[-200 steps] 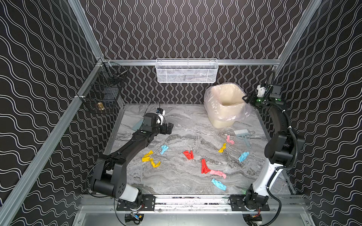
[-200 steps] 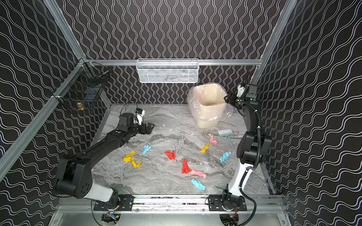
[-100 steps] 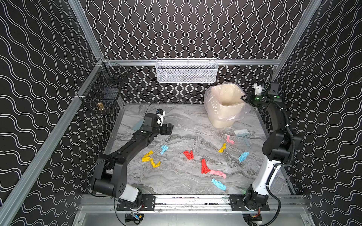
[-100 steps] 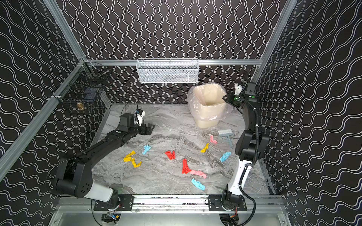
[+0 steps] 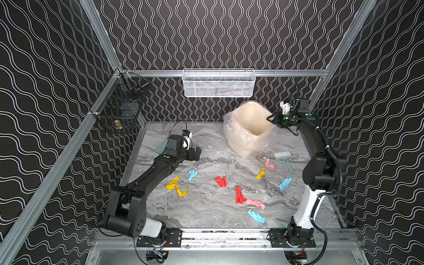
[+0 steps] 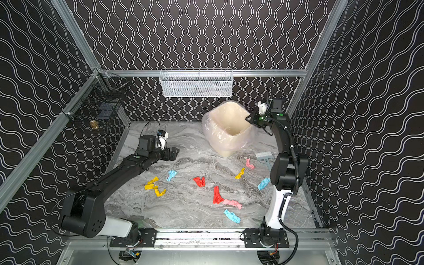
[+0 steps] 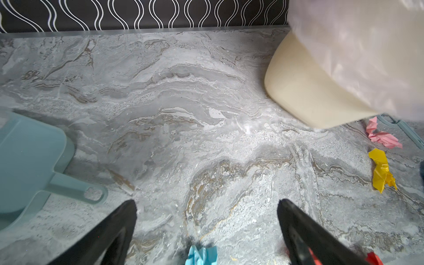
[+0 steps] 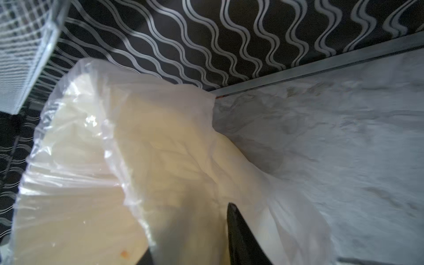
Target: Sweep away the paper scraps from the table
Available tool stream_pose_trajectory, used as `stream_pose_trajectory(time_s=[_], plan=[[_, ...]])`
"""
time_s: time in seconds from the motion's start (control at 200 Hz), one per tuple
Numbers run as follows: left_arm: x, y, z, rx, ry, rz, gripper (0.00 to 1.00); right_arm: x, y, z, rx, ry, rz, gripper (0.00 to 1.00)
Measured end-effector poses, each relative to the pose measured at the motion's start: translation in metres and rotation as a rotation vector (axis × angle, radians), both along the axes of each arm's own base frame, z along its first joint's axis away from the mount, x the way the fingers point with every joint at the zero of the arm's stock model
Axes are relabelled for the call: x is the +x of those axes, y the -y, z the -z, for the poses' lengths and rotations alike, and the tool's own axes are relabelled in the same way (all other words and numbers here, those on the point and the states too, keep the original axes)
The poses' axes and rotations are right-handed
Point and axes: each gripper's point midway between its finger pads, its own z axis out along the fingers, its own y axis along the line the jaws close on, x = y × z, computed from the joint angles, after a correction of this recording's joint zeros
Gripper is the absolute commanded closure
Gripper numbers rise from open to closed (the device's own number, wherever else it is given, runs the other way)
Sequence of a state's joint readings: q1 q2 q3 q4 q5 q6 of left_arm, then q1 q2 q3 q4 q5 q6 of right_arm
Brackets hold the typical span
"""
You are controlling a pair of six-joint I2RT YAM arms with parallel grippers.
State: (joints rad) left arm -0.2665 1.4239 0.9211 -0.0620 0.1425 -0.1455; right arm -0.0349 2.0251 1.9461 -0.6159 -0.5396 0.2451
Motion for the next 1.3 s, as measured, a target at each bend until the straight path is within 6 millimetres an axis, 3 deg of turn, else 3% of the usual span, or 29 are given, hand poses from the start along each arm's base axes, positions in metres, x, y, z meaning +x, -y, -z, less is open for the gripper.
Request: stream_pose_trajectory(time_s=[0.29, 0.591, 0.831, 1.051, 1.297], plan=[[-0.02, -0.019, 0.002, 0.048, -0.006, -0.062, 0.01, -0.016, -0.089, -0.001, 0.047, -0.03, -0.057, 0.67], [-0.036, -0.034, 0.005, 0.088, -0.024, -0.107, 0.01, -0.009, -0.137, -0.002, 0.074, -0.069, -0.03, 0.64], [-0.039, -0.037, 0.009, 0.104, -0.041, -0.116, 0.01, -0.006, -0.151, -0.004, 0.087, -0.088, -0.025, 0.49], [-0.039, -0.037, 0.013, 0.107, -0.053, -0.116, 0.01, -0.008, -0.146, -0.01, 0.09, -0.099, -0.007, 0.3], [-0.037, -0.035, 0.011, 0.101, -0.051, -0.11, 0.01, -0.024, -0.126, -0.06, 0.106, -0.013, 0.006, 0.19]])
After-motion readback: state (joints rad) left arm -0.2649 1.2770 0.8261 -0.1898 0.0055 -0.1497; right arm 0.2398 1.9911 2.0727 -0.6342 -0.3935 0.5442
